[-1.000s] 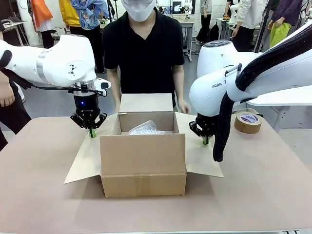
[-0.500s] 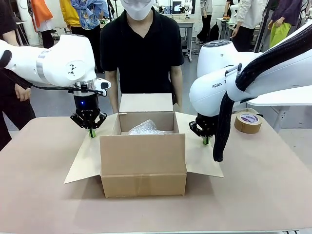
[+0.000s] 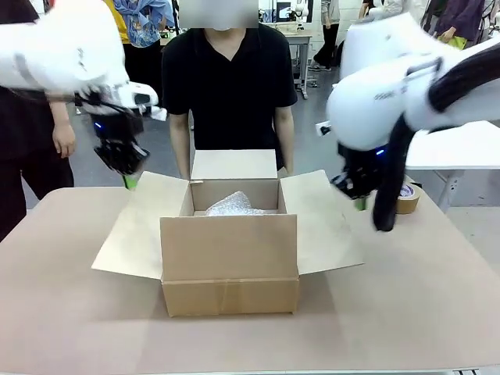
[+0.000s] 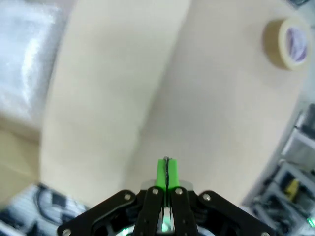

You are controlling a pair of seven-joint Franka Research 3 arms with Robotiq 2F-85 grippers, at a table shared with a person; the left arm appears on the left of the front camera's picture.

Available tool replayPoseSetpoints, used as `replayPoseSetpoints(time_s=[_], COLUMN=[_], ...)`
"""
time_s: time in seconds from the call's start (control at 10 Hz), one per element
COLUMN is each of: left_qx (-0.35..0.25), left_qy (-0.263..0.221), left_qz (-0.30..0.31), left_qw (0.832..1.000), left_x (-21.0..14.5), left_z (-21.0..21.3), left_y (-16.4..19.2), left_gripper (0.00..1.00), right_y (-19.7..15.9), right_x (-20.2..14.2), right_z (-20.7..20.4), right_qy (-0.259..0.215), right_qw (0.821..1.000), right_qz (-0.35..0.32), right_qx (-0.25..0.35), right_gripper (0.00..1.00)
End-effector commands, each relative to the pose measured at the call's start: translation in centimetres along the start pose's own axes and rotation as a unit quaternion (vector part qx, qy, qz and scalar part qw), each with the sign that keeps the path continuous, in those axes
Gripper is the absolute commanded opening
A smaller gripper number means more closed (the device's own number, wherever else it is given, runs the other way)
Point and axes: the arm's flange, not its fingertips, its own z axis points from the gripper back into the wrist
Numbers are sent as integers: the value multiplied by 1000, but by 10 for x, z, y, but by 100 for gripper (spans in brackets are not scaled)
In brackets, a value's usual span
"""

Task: Wrap the clocks to prevent damage.
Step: Once the human has placed the objects inside and stepped back, release both hands from the side flaps of the Package Box.

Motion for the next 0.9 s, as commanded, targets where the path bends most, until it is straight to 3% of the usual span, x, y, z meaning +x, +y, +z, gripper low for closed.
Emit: replayPoseSetpoints(time_s=[0.0, 0.2, 0.4, 0.6, 0.8], left_qx=[-31, 17, 42, 54, 37], left_qy=[3, -38, -64, -51, -40], left_qz=[-130, -275, -375, -436, -459], left_qw=[991, 960, 924, 897, 887], left_x=[-25, -52, -67, -62, -62], left_z=[26, 39, 25, 23, 22], left_y=[35, 56, 57, 58, 55], left_gripper=[1, 1, 1, 1, 1], right_y=[-43, -79, -97, -104, -105], right_x=[-28, -55, -69, -71, -66], right_z=[27, 33, 24, 23, 17], right_qy=[0, -9, -17, -37, -32], right_qw=[991, 963, 922, 908, 906], right_qz=[131, 261, 385, 416, 422], right_qx=[-26, -69, -47, -22, -8], right_gripper=[1, 1, 1, 1, 1])
